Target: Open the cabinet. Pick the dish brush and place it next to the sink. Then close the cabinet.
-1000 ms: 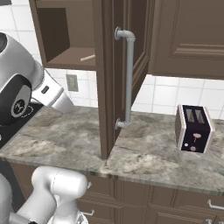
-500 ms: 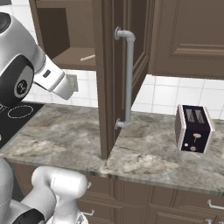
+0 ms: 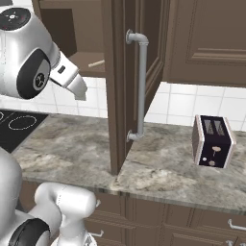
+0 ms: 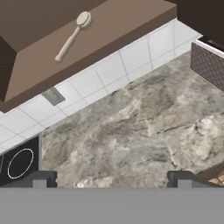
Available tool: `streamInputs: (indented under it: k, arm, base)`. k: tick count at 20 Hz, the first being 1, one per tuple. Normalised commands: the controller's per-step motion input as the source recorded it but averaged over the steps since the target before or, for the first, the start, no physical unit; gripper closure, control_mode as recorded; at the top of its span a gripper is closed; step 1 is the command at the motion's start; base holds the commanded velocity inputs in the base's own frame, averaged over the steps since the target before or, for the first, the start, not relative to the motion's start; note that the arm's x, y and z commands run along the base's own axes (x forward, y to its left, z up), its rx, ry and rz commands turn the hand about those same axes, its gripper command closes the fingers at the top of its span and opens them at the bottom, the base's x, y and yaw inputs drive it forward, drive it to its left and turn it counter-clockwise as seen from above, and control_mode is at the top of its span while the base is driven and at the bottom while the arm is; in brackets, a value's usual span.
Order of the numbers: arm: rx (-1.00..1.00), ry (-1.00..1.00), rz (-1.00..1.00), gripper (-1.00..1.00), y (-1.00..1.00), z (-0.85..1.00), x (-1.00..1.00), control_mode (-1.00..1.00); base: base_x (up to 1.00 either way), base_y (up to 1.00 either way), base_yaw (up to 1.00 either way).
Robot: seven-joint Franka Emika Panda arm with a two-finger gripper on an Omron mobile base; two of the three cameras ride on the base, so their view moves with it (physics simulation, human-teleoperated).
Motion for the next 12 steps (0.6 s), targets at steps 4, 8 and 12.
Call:
streamInputs:
  k: [4, 8, 12]
  arm:
    - [0.00, 0.00, 0.00, -1.00, 0.22, 0.00, 0.28, -1.00]
    - [-0.02, 0.00, 0.00, -1.00, 0.09, 0.00, 0.49, -1.00]
    - [-0.04, 0.00, 0.00, -1.00, 0.00, 0.00, 0.45, -1.00]
  base:
    - [0.00, 0.00, 0.00]
    - [0.00, 0.00, 0.00]
    - [0.00, 0.00, 0.00]
